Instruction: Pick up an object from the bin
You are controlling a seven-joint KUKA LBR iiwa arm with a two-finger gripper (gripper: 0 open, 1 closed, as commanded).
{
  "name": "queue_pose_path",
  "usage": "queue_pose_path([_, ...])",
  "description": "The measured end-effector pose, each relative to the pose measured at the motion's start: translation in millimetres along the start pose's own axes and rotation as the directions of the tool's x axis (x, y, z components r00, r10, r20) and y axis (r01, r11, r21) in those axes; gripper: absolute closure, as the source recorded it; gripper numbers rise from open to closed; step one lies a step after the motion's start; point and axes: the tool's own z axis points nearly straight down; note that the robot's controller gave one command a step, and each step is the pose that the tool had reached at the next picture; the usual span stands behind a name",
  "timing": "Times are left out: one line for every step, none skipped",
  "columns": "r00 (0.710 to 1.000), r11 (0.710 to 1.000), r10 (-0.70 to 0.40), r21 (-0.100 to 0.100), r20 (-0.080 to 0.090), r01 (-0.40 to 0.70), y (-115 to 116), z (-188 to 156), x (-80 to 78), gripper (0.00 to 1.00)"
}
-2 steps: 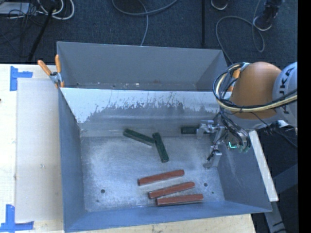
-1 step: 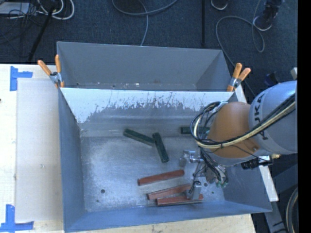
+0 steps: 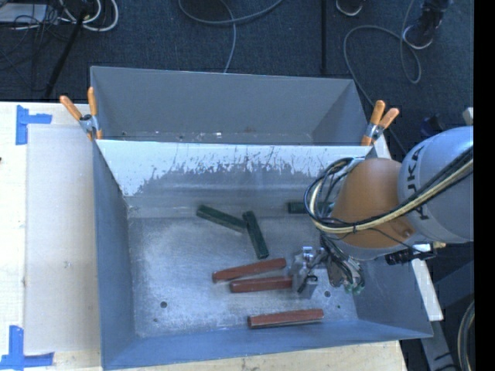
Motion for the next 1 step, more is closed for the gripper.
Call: queue_pose_path([1.000, 1.000, 0.025, 0.000, 0.004, -0.025, 16.1, -144.4, 34.0, 1.00])
